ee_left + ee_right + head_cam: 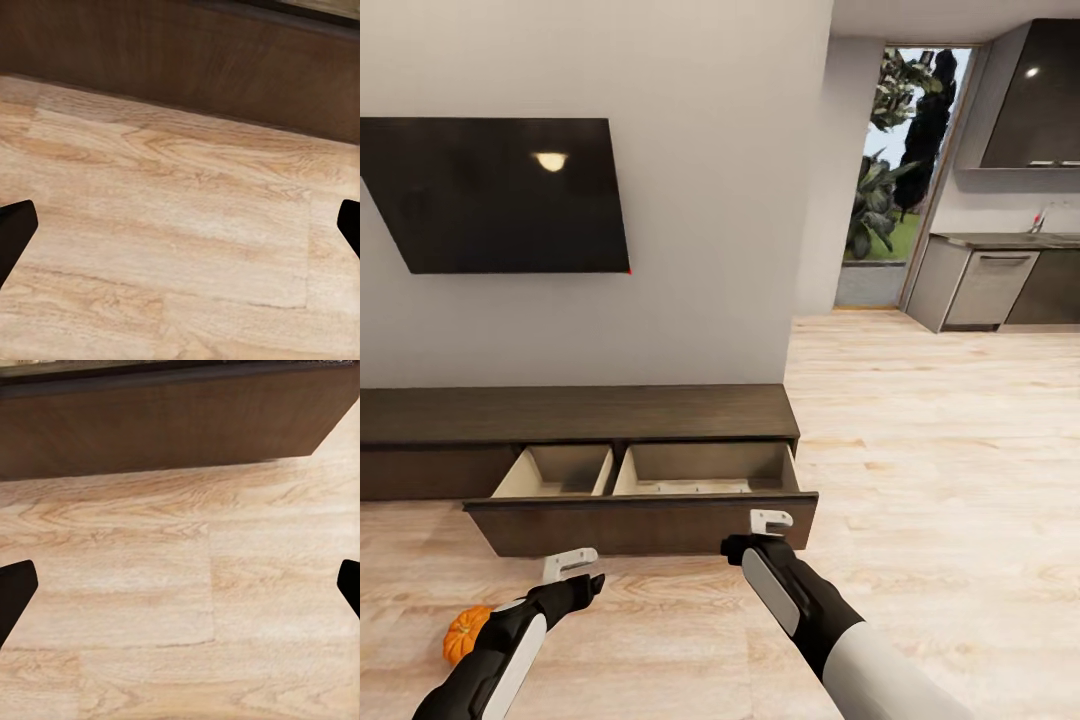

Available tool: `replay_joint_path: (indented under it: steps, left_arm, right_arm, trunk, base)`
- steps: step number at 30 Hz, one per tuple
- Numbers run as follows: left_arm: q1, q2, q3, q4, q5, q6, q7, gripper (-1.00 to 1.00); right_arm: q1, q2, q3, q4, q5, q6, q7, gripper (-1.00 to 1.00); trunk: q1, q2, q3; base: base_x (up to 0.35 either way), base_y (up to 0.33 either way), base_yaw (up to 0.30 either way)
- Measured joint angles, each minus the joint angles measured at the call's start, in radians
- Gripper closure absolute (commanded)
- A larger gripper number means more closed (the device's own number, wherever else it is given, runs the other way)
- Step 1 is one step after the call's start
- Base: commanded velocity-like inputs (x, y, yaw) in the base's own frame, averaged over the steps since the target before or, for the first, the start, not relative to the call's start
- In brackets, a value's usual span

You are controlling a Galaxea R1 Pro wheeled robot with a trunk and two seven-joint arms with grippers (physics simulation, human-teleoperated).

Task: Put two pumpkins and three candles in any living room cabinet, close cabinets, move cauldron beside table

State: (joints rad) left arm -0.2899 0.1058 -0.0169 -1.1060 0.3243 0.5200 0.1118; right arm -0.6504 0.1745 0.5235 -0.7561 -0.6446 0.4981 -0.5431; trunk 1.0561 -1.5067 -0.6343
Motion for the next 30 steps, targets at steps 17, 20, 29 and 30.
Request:
replay_joint_path:
  steps: [17, 20, 29, 30]
  left_arm:
    - [0.0, 0.0, 0.0, -0.001, 0.001, -0.002, 0.001, -1.0]
    - [0.0, 0.0, 0.0, -0.003, 0.001, -0.008, 0.001, -1.0]
    - [0.0, -0.001, 0.0, -0.005, 0.001, -0.013, 0.001, -1.0]
    - [0.0, -0.001, -0.001, -0.005, 0.001, -0.014, 0.001, -1.0]
  right_arm:
    - [0.001, 0.0, -0.002, 0.169, 0.001, -0.142, 0.001, -1.0]
    - [0.001, 0.0, -0.002, 0.186, 0.002, -0.169, 0.008, -1.0]
    - [0.002, 0.0, 0.0, 0.197, 0.036, -0.274, 0.014, -1.0]
    - [0.002, 0.0, 0.0, 0.197, 0.044, -0.299, 0.014, -1.0]
  trunk:
    - [0.004, -0.007, -0.003]
    - [0.004, -0.007, -0.003]
    - [0.019, -0.035, -0.016]
    - [0.023, -0.042, -0.019]
  base:
    - [0.0, 0.0, 0.0]
    - [0.0, 0.0, 0.0]
    - [0.0, 0.0, 0.0]
    - [0.0, 0.0, 0.0]
